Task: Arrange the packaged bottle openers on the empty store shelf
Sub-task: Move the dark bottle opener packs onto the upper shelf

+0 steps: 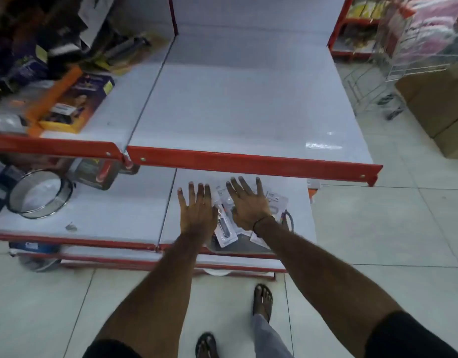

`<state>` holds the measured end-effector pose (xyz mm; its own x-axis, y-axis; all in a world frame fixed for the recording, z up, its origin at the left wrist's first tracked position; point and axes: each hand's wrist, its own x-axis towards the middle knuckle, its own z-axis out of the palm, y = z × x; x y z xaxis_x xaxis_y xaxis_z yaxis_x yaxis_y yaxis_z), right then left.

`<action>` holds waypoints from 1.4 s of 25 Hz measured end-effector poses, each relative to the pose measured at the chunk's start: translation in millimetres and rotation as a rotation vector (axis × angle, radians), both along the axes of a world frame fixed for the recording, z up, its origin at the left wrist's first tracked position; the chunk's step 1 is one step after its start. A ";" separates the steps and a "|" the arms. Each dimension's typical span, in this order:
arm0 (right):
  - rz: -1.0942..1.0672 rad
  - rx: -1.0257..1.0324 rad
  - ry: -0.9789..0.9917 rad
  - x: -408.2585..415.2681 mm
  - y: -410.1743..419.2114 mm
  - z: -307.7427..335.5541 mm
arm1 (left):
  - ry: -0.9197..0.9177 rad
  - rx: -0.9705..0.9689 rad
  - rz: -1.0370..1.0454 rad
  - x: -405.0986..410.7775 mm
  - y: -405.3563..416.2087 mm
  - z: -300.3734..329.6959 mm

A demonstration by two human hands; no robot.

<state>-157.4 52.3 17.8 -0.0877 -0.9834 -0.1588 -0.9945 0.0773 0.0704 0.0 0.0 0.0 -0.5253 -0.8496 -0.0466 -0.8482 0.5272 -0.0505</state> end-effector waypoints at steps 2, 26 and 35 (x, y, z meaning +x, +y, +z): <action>0.021 -0.006 0.021 -4.7 -18.5 -2.3 | 0.015 0.017 0.077 -7.2 -9.2 -1.4; -0.019 -0.394 -0.152 17.1 85.5 135.1 | 0.340 -0.068 -0.321 35.8 50.9 151.7; -0.015 -0.641 -0.340 15.3 56.1 269.8 | 0.636 -0.339 -0.308 37.4 -12.1 294.6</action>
